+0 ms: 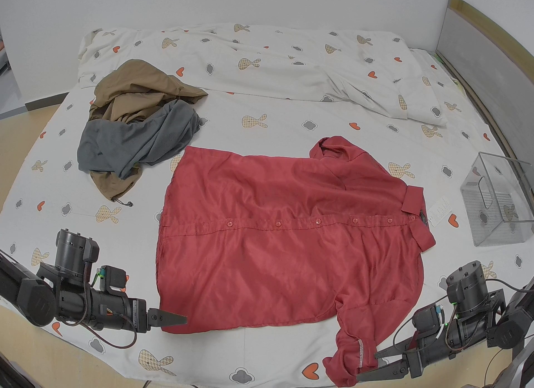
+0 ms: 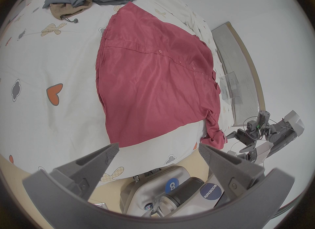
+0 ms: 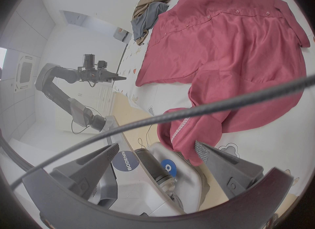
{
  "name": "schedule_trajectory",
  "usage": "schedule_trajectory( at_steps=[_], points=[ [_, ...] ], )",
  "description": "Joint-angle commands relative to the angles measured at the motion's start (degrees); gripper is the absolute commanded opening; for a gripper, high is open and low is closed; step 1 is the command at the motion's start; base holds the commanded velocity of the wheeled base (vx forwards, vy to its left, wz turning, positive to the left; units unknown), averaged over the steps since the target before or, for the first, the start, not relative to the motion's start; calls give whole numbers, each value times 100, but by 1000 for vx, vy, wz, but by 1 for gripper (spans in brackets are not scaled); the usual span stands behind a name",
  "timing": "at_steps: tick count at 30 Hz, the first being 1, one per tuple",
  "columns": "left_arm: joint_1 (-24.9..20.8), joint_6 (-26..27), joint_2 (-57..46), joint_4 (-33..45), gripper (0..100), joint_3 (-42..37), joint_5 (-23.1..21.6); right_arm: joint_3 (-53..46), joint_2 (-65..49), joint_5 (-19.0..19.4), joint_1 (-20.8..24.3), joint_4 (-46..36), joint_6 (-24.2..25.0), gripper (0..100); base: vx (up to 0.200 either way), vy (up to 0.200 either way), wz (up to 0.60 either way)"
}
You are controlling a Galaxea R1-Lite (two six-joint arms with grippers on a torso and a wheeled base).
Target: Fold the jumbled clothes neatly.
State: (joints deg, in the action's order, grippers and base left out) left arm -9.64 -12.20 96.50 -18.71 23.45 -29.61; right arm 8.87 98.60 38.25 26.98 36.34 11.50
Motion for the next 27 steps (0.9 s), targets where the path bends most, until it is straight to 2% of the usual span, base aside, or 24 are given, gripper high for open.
schedule_trajectory(
  at_steps=[1,8,18,23,27],
  points=[
    [-3,-1,9,-1,100,10,-1,44,133,-2,-298,13,28,100,0,0,0],
    [-3,-1,9,-1,100,10,-1,229,582,-2,-263,31,11,100,0,0,0],
    [6,-1,-8,-1,100,10,8,1064,1197,-11,414,5,37,100,0,0,0],
    [6,-1,9,-1,100,1,8,1319,1206,42,457,5,98,100,0,0,0],
    [6,-1,27,-1,100,1,8,1292,1153,51,378,31,380,100,0,0,0]
  ],
)
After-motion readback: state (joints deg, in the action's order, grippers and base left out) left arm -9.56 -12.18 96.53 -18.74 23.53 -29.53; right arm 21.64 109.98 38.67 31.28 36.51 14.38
